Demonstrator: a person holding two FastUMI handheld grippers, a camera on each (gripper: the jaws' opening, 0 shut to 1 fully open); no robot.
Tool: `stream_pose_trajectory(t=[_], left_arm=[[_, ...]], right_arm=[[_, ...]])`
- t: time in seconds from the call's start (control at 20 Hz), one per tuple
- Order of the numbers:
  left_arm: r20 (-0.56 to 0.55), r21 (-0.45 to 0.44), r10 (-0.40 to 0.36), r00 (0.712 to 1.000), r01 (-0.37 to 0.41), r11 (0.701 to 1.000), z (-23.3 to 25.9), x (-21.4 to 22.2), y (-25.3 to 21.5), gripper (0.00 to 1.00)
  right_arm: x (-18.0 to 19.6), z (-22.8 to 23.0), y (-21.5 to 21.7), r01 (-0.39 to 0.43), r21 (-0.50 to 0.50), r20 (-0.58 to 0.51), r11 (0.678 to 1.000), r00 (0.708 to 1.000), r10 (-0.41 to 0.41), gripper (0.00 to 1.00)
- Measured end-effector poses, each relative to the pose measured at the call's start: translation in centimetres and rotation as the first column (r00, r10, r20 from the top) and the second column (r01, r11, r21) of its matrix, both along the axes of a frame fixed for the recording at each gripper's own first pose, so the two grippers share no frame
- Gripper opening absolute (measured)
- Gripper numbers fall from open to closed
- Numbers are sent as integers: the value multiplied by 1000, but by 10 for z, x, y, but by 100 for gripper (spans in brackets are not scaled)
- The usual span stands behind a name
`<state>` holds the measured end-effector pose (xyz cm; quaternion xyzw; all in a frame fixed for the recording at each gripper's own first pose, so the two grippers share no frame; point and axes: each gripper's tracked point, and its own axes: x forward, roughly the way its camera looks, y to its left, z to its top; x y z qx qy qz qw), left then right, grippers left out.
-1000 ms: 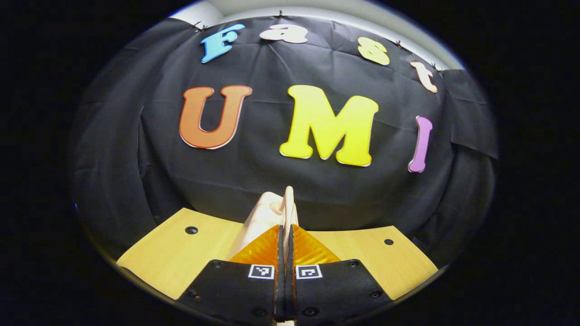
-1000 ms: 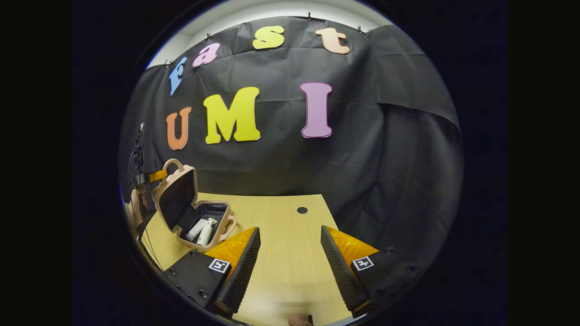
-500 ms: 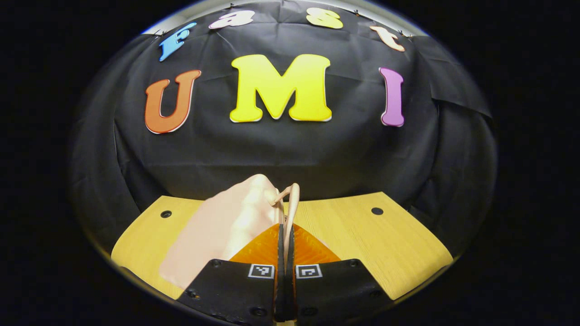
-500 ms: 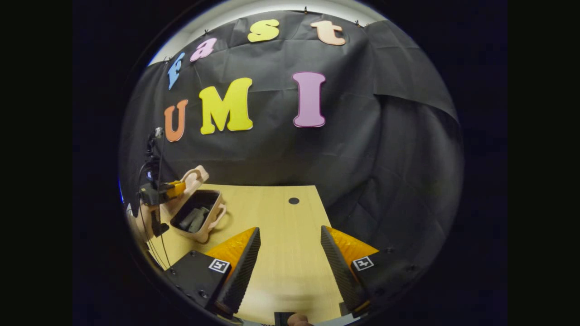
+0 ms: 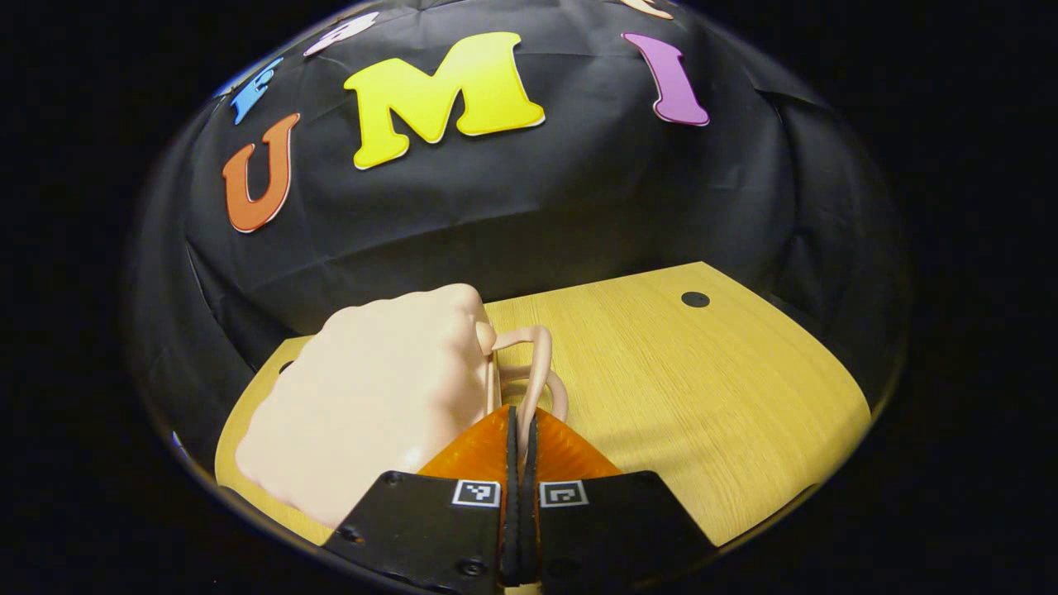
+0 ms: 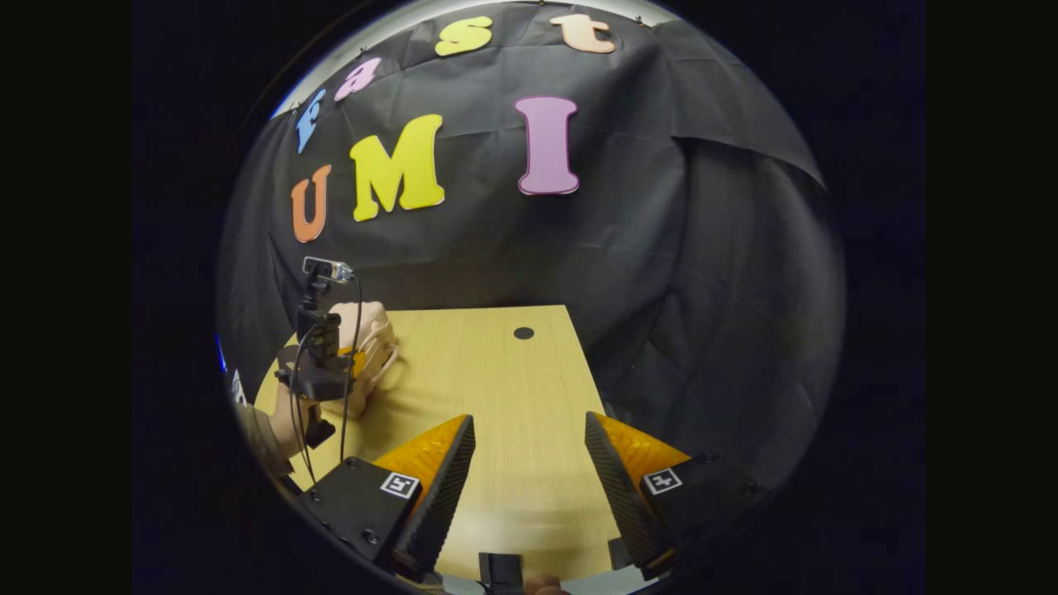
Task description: First open the suitcase, pack the skin care products into it, and then close the suitcase.
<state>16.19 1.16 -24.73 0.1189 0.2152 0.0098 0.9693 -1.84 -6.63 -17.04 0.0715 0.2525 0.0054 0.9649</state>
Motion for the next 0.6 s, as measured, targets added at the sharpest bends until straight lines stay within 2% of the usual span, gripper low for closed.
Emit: stream_pose_trajectory(t=[0.1, 0.2, 0.25, 0.35, 0.4, 0.45, 0.5, 0.6], left_arm=[[-14, 3, -3, 1000, 4, 1000, -6, 0, -5, 4], [-38, -11, -8, 999, 8, 1000, -7, -4, -7, 12], [-49, -60, -21, 999, 18, 998, -6, -9, -13, 31], [-18, -137, -6, 1000, 4, 991, 13, -14, -18, 74], [2, -159, 8, 1000, -7, 987, 29, -20, -15, 75], [20, -176, 16, 1000, -13, 984, 43, -25, -13, 89], [42, -184, 24, 999, -16, 983, 59, -29, -9, 95], [99, -178, 38, 994, -20, 984, 94, -39, 2, 98]], right_arm=[[-1, -6, 3, -17, -1, -16, 1000, 1000, 17, 80], [1, -4, 9, -30, -2, -16, 1000, 999, 30, 78], [3, -1, 13, -35, -4, -8, 999, 999, 35, 80], [8, 13, 21, -45, -7, 23, 999, 999, 45, 80], [11, 21, 27, -49, -11, 40, 999, 998, 49, 80], [14, 28, 31, -52, -17, 57, 999, 997, 53, 79], [18, 37, 40, -61, -20, 79, 998, 995, 62, 78], [25, 55, 59, -77, -32, 116, 997, 990, 80, 80]])
